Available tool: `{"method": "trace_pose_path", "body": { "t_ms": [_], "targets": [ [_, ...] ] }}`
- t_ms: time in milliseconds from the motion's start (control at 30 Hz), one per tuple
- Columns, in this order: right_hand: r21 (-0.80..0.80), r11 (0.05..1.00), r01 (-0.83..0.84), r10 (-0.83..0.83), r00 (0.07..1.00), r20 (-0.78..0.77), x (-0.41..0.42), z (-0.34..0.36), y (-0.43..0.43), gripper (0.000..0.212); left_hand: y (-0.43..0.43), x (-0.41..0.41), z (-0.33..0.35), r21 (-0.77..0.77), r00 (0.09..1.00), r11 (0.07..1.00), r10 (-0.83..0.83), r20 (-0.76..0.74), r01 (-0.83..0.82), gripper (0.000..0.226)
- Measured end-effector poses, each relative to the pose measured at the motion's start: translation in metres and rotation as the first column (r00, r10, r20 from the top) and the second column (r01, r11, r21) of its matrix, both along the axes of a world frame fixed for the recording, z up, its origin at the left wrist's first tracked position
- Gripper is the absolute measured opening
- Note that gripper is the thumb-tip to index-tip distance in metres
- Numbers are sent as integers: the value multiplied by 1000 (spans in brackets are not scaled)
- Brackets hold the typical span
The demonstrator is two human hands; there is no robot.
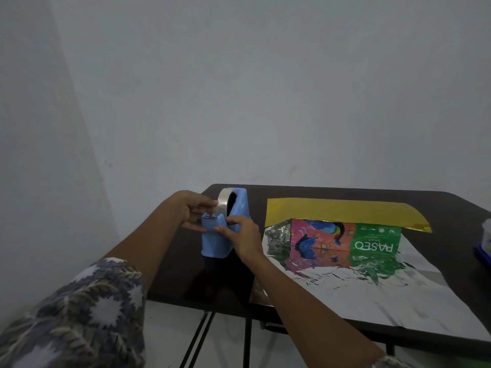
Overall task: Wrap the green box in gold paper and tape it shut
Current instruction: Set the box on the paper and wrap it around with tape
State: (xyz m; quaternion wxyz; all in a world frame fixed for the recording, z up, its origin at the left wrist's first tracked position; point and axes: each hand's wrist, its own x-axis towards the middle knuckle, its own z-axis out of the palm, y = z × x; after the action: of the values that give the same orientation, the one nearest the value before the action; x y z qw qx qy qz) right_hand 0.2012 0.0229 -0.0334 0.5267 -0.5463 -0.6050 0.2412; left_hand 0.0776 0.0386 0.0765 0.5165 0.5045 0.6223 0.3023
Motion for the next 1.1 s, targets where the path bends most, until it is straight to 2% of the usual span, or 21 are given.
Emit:
{"method": "trace_pose_path", "body": {
  "t_ms": [100, 233, 400, 633, 833, 1100],
  "targets": [
    [-12, 1000, 16, -16, 1000, 2, -1, 0, 0, 33, -3, 0, 5, -12, 1000, 1000, -10, 18, 10, 11],
    [-11, 999, 33, -32, 999, 34, 1, 4, -4, 30, -3, 0, 10, -20, 998, 1000, -20, 64, 22, 22],
    [-16, 996, 90, -89, 994, 71, -2, 6, -11, 35, -8, 0, 7, 14, 994, 1000, -21, 103, 19, 10],
    [-54, 992, 111, -105, 990, 92, -2, 12, -22, 35, -24, -12, -14, 121, 967, 989, 55, 249, -87, 7],
    [-70, 988, 134, -126, 985, 118, -5, 16, -26, 34, -39, -8, -41, 204, 908, 954, 123, 400, -220, 5],
    [-93, 989, 112, -107, 992, 62, -4, 14, -23, 39, -52, -4, -77, 223, 857, 913, 205, 472, -342, 17]
  ]
}}
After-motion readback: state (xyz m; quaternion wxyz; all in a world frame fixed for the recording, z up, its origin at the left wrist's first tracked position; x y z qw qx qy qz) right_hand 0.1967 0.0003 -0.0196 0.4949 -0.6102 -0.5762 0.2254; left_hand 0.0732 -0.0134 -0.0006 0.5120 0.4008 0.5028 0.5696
